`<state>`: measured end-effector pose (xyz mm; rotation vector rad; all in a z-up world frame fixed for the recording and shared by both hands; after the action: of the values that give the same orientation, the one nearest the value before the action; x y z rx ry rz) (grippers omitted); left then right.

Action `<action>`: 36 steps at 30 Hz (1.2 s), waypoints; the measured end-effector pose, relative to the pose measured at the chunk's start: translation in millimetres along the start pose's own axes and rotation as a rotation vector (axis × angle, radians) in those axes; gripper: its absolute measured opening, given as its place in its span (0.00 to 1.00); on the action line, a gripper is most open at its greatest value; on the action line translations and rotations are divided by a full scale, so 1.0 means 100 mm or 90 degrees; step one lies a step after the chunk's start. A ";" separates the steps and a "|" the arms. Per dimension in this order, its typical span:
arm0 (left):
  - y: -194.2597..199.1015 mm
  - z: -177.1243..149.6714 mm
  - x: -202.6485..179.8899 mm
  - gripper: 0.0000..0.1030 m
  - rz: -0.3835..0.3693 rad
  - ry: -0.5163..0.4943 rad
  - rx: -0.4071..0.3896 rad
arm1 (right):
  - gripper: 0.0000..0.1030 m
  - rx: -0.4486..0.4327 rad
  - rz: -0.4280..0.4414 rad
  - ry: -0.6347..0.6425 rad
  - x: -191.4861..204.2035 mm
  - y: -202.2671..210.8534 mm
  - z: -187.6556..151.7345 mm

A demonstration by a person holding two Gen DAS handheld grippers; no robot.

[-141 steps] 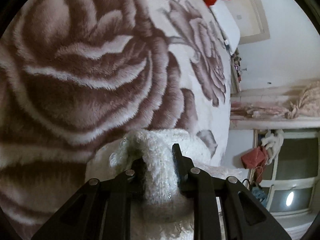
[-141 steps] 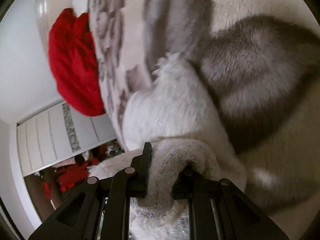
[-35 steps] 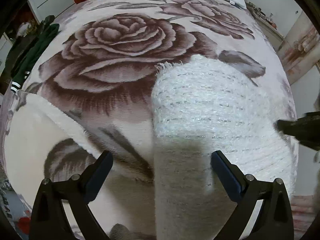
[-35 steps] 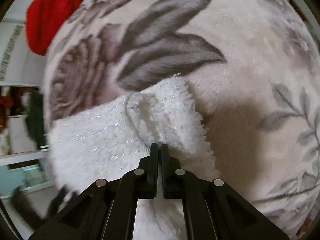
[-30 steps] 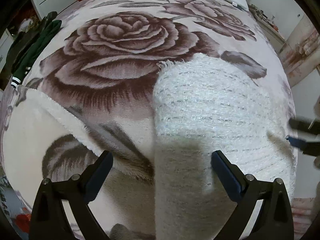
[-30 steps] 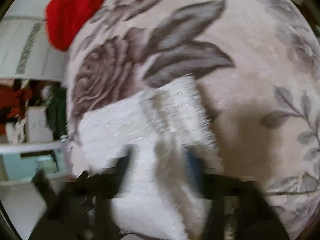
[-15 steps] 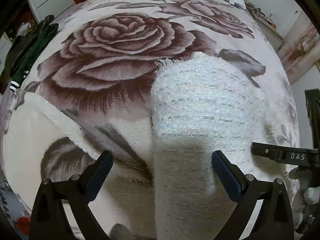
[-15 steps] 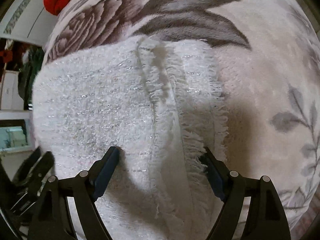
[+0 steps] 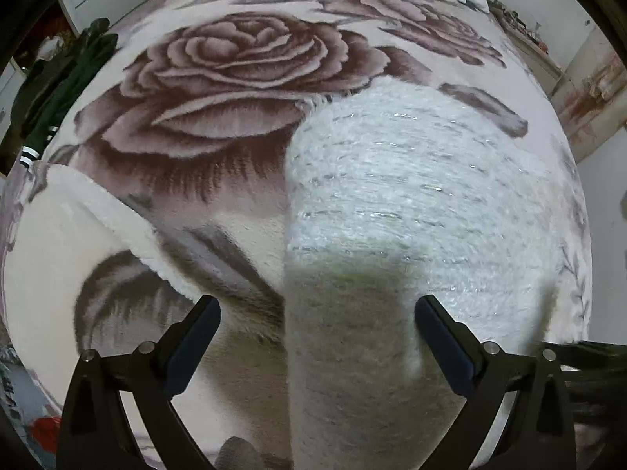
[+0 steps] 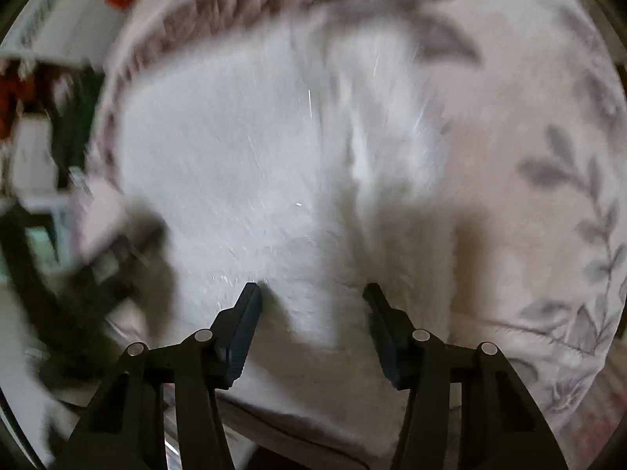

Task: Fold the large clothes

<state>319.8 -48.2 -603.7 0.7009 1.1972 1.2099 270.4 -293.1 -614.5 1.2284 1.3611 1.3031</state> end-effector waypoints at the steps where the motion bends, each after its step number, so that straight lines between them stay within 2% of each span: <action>1: -0.01 -0.01 -0.02 1.00 0.005 -0.007 0.000 | 0.54 -0.001 -0.015 0.003 0.03 -0.13 -0.01; 4: -0.03 0.00 -0.05 1.00 0.015 -0.023 -0.004 | 0.55 -0.003 -0.045 0.002 0.09 -0.34 0.10; 8: 0.01 0.04 -0.05 1.00 0.015 -0.018 -0.004 | 0.55 0.016 -0.036 0.002 0.12 -0.29 0.19; 10: 0.06 0.04 -0.05 1.00 0.018 -0.020 -0.006 | 0.55 0.025 0.005 -0.001 0.06 -0.15 0.19; 12: 0.16 0.03 -0.04 1.00 0.017 -0.020 -0.011 | 0.57 0.026 0.073 -0.022 -0.08 0.03 0.19; 13: 0.19 0.02 -0.03 1.00 0.015 -0.017 -0.013 | 0.70 0.016 0.113 -0.041 -0.18 0.15 0.20; 14: 0.21 0.01 -0.02 1.00 0.012 -0.013 -0.013 | 0.78 0.000 0.136 -0.055 -0.31 0.23 0.21; 15: 0.23 -0.01 0.00 1.00 0.007 -0.004 -0.016 | 0.83 -0.014 0.146 -0.062 -0.41 0.27 0.22; 16: 0.25 -0.03 0.03 1.00 -0.003 0.009 -0.016 | 0.84 -0.036 0.153 -0.068 -0.53 0.28 0.25; 18: 0.24 -0.08 0.08 1.00 -0.035 0.038 -0.015 | 0.87 -0.042 0.159 -0.064 -0.68 0.13 0.30; 21: 0.10 -0.19 0.18 1.00 -0.155 0.108 0.004 | 0.89 0.001 0.206 -0.041 -0.72 -0.30 0.34; 22: 0.02 -0.21 0.19 1.00 -0.203 0.127 0.016 | 0.95 0.017 0.236 -0.036 -0.72 -0.46 0.35; 23: -0.06 -0.22 0.20 1.00 -0.243 0.139 0.029 | 0.96 0.032 0.268 -0.040 -0.71 -0.57 0.36; 24: -0.11 -0.22 0.21 1.00 -0.267 0.148 0.034 | 1.00 0.053 0.317 -0.048 -0.70 -0.67 0.38; 27: -0.28 -0.15 0.22 0.98 -0.349 0.176 0.036 | 1.00 0.075 0.385 -0.045 -0.70 -0.77 0.47; 29: -0.31 -0.05 0.21 0.97 -0.372 0.168 0.019 | 1.00 0.086 0.461 -0.048 -0.63 -0.74 0.53; 30: -0.30 0.00 0.19 0.91 -0.378 0.160 0.009 | 1.00 0.089 0.480 -0.045 -0.61 -0.74 0.66; 31: -0.29 0.02 0.18 0.84 -0.379 0.154 0.006 | 1.00 0.095 0.488 -0.039 -0.54 -0.76 0.68; 34: -0.19 0.12 0.13 0.70 -0.386 0.134 -0.011 | 1.00 0.095 0.471 -0.009 -0.32 -0.79 0.74; 35: -0.16 0.14 0.14 0.69 -0.388 0.134 -0.015 | 1.00 0.091 0.470 -0.003 -0.26 -0.78 0.75; 36: -0.14 0.17 0.14 0.68 -0.390 0.135 -0.017 | 0.93 0.085 0.476 -0.002 -0.21 -0.74 0.76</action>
<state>339.2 -35.2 -615.6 0.1561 1.4313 0.7896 342.0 -300.9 -695.7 1.9394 1.0204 1.7146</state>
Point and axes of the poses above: each gripper's, at about its wrist camera, not at the fingertips, and y roughly against the way its jaws point, x to its left, z to its top, the point moved 6 cm from there along -y, roughly the way its jaws point, and after that the axes turned 15 degrees about -z, right-handed, at the moved point
